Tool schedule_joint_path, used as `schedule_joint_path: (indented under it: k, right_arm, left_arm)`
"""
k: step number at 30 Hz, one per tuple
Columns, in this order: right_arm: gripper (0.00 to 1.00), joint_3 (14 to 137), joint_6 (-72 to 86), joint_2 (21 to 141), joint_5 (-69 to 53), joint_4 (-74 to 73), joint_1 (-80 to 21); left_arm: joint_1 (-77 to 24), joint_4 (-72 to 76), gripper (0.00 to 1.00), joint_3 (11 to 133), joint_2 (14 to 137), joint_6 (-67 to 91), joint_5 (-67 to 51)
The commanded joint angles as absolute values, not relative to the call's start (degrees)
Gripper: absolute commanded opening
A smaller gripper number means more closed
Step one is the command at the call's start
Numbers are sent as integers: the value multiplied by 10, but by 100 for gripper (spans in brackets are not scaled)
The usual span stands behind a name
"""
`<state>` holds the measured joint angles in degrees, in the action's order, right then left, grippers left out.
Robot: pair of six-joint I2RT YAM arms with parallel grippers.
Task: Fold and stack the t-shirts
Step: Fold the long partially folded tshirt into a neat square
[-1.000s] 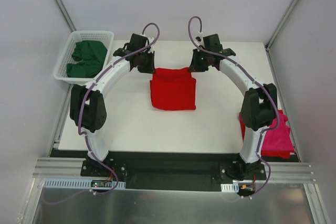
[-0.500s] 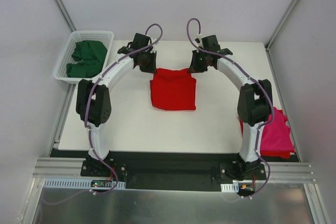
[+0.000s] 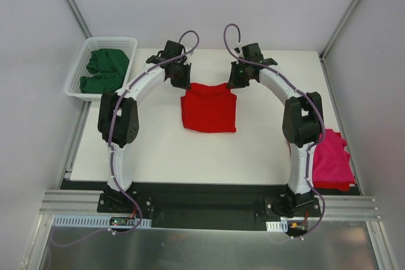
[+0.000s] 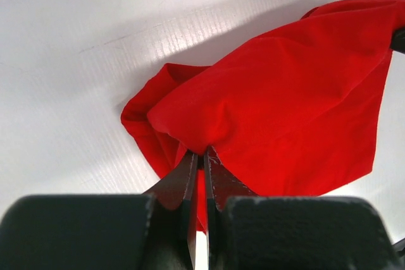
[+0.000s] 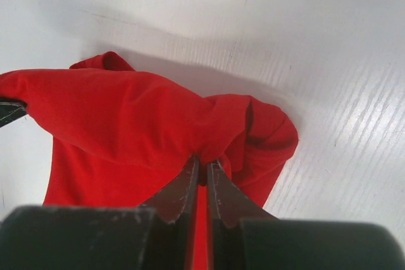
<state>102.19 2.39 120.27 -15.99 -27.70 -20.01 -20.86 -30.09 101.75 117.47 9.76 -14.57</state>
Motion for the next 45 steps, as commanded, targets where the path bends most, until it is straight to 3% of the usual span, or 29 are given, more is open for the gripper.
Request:
schedule_joint_path:
  k: [1,31,33,34,35,38,39,41,45]
  right_arm:
    - [1,1053,18,1208,-172,-278,-197]
    - [2,1053,10,1242,-149,-307,-198]
    - [7,1054,11,1245,-148,-308,-198]
    - [15,1055,11,1245,-146,-310,-198]
    - [36,1054,11,1243,-140,-311,-198]
    - [77,1039,10,1221,-123,-304,-198]
    - [83,1022,11,1212,-118,-295,-199]
    - [94,1004,12,1178,-106,-277,-200]
    - [96,961,10,1117,-94,-250,-214]
  left_arm:
    - [-201,-312,0,1034,1179,87,-160]
    - [-202,-312,0,974,1208,82,-151]
    - [-202,-312,0,975,1211,80,-149]
    - [-202,-312,0,976,1211,79,-147]
    - [-202,-312,4,975,1210,77,-143]
    - [-202,-314,64,969,1194,70,-120]
    - [-202,-314,88,969,1186,69,-102]
    - [-202,-315,99,962,1156,65,-87]
    - [-202,-317,99,948,1084,69,-72]
